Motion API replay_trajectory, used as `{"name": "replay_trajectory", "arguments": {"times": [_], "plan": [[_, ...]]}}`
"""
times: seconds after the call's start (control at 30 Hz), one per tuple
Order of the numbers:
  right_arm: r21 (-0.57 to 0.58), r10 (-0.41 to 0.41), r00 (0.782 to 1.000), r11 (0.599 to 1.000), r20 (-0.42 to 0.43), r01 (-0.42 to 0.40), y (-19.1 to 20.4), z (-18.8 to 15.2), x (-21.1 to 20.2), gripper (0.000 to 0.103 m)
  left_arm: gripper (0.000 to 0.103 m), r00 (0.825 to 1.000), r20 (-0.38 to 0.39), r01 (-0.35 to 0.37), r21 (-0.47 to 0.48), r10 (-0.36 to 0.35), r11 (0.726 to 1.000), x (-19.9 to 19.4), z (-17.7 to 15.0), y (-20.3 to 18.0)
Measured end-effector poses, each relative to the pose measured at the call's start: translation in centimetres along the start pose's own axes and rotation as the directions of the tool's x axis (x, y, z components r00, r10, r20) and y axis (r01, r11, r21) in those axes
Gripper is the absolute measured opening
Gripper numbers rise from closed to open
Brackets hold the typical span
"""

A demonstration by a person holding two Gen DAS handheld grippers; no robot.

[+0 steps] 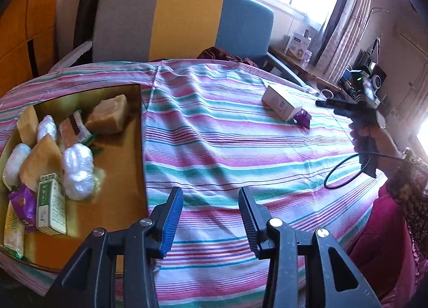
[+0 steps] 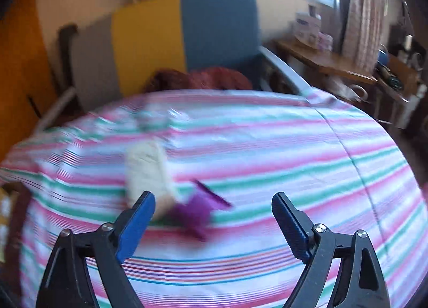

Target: Organize objects

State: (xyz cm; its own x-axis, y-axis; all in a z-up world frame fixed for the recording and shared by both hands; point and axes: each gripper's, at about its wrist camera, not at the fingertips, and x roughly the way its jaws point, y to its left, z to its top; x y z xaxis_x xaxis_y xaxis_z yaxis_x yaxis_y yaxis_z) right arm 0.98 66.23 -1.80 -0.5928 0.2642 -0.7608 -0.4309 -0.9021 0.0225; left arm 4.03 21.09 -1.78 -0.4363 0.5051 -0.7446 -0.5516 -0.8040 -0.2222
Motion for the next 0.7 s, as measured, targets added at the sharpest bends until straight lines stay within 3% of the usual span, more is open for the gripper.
{"name": "replay_trajectory", "arguments": {"times": [0.2, 0.3, 0.43, 0.6, 0.7], "plan": [[0.034, 0.081, 0.997, 0.996, -0.018, -0.080, 0.6, -1.0, 2.7, 0.080, 0.043, 1.000, -0.020, -0.008, 0.015, 0.009, 1.000, 0.7, 0.4, -1.0], [0.052, 0.079, 0.996, 0.996, -0.049, -0.077, 1.2, -0.7, 4.7, 0.061, 0.043, 1.000, -0.025, -0.005, 0.020, 0.005, 1.000, 1.0, 0.7, -1.5], [0.030, 0.075, 0.997, 0.997, -0.034, -0.074, 1.8, -0.8, 5.4, 0.060, 0.043, 1.000, -0.023, -0.012, 0.046, 0.013, 0.999, 1.3, 1.1, -2.4], [0.072, 0.084, 0.992, 0.994, -0.089, -0.077, 1.3, -1.4, 6.7, 0.076, 0.043, 0.999, -0.043, 0.000, 0.051, 0.002, 0.999, 3.0, 2.3, -4.1], [0.106, 0.117, 0.989, 0.989, -0.091, -0.107, 0.6, -1.5, 7.0, 0.063, 0.043, 0.999, -0.046, 0.029, 0.046, -0.027, 0.999, 4.1, 3.5, -5.5]]}}
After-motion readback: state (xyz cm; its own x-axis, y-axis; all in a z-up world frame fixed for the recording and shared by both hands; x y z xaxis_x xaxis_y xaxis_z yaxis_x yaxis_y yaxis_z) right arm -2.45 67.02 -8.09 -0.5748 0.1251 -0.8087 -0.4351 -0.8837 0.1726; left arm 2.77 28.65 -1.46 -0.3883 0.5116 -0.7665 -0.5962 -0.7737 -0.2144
